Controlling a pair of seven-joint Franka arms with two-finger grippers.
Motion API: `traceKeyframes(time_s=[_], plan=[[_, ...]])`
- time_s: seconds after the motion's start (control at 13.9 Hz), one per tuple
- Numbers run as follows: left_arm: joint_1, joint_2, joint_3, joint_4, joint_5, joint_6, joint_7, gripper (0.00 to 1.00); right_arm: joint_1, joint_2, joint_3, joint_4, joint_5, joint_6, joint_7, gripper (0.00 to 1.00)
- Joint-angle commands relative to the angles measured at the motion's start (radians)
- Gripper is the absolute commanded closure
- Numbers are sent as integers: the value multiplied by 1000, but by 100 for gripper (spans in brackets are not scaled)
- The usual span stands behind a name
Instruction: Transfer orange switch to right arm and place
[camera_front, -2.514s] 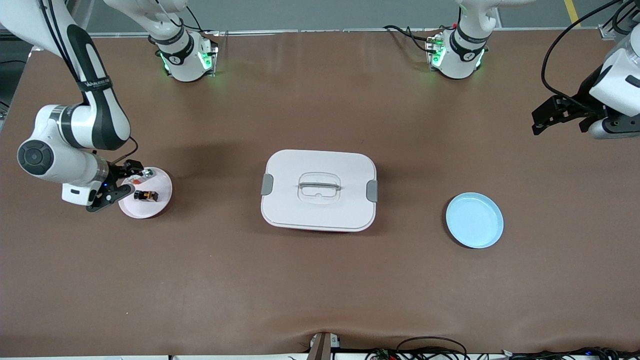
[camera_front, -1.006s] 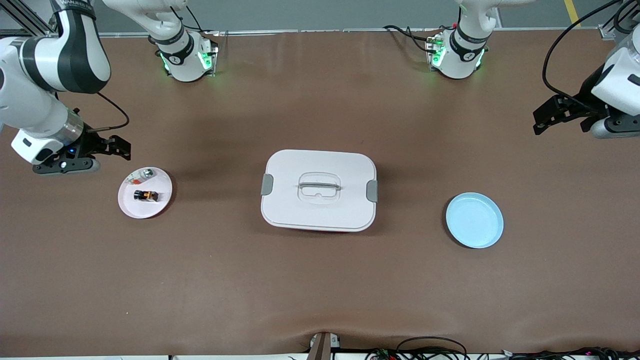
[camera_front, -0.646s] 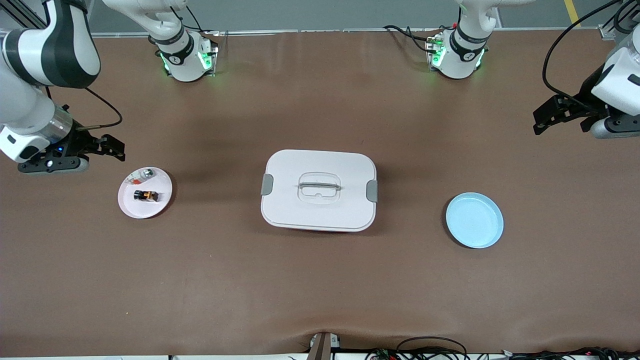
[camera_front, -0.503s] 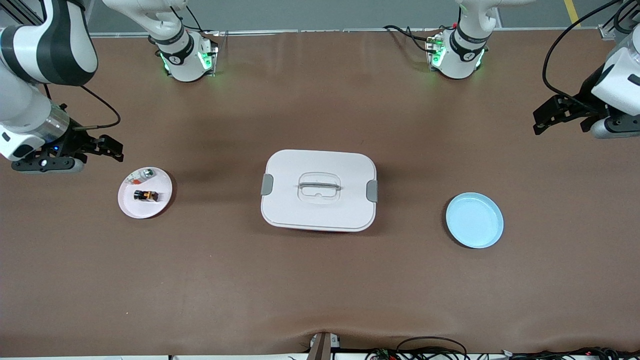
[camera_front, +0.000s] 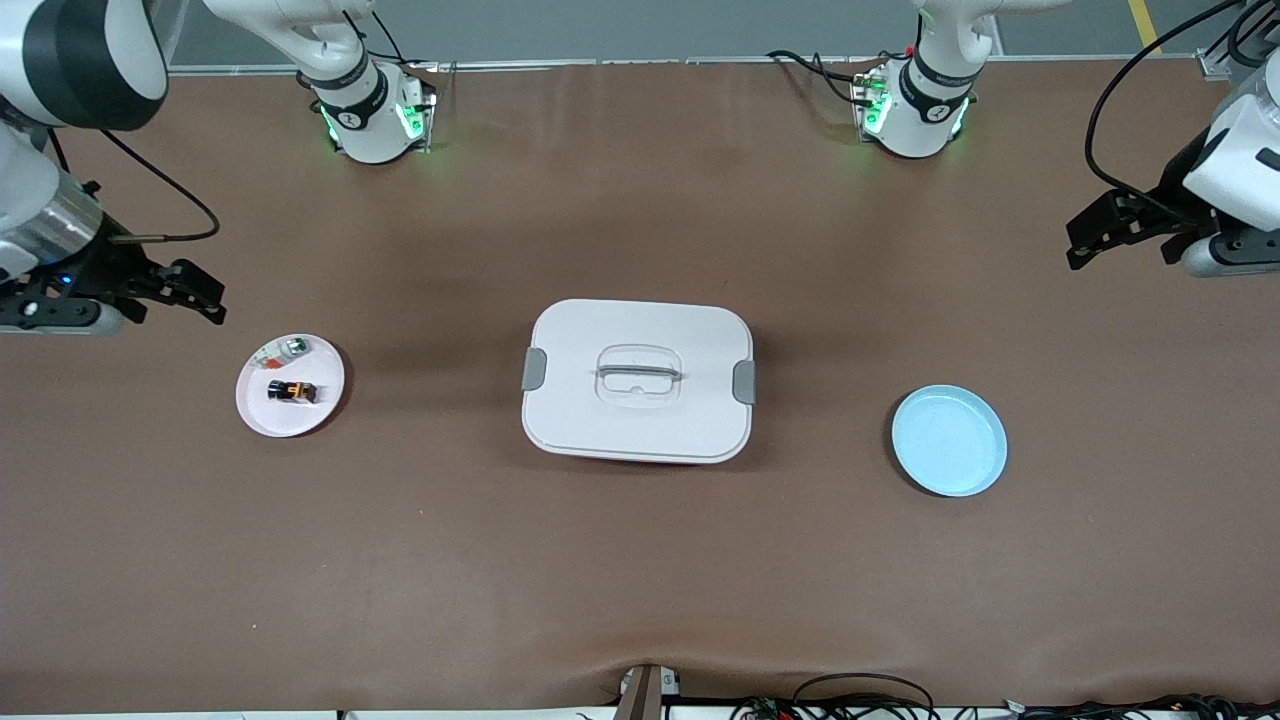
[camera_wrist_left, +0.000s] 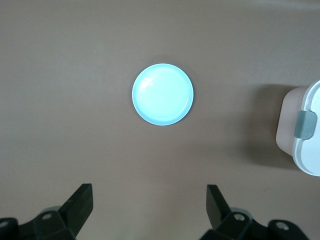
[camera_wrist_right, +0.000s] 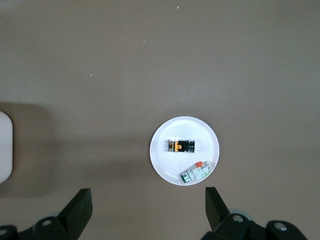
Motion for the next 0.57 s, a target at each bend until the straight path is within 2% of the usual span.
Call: traceKeyframes(time_s=[0.0,0.5], plan=[[3,-22,6,-2,-17,-4,27,0,1,1,-4,62,13,-23,16,0],[3,-21,6,7,-19,-6,27,0,-4,14,-10,134,46,-28,13,0]])
